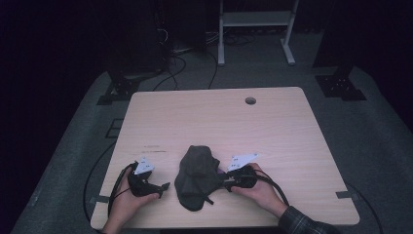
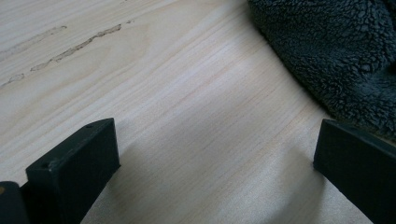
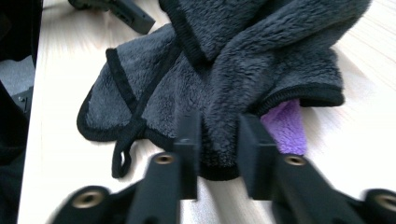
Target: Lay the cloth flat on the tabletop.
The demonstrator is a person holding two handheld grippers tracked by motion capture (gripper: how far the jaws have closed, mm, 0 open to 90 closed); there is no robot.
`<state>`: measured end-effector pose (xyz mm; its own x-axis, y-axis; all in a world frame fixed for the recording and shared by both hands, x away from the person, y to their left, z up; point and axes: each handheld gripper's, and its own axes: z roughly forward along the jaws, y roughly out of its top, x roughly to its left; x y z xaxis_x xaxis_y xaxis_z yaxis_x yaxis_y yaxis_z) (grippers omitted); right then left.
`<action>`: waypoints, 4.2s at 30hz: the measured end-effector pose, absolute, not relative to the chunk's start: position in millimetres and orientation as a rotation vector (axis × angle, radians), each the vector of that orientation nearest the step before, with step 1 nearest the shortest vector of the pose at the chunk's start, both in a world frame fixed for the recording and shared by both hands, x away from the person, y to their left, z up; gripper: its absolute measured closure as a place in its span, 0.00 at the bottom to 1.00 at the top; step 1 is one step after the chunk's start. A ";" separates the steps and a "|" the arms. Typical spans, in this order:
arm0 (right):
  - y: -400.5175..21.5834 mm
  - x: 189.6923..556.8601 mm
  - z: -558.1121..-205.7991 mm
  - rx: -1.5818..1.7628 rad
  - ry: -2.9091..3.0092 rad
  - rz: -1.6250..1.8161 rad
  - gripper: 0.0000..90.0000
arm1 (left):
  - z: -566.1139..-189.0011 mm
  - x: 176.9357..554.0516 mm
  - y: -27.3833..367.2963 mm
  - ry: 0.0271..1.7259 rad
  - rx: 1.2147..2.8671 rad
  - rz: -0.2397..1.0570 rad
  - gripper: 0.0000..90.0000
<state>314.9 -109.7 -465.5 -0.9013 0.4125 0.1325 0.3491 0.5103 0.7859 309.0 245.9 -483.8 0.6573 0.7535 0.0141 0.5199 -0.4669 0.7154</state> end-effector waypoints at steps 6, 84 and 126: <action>-125.5 317.1 -446.1 0.701 2.595 1.423 0.93 | -483.8 308.8 245.9 0.982 2.175 0.431 0.00; -348.3 370.0 -464.8 1.353 2.108 1.029 0.52 | -457.7 288.5 194.8 0.657 2.111 0.282 0.63; -352.5 370.2 -465.6 1.363 2.105 1.064 0.54 | -461.8 303.0 93.9 0.504 2.273 0.110 0.90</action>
<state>370.2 -352.5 -465.6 -0.4352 0.8983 0.0611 0.5818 0.2288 0.7805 303.0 93.9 -461.8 0.9172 0.3905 -0.0788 0.3221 -0.6103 0.7238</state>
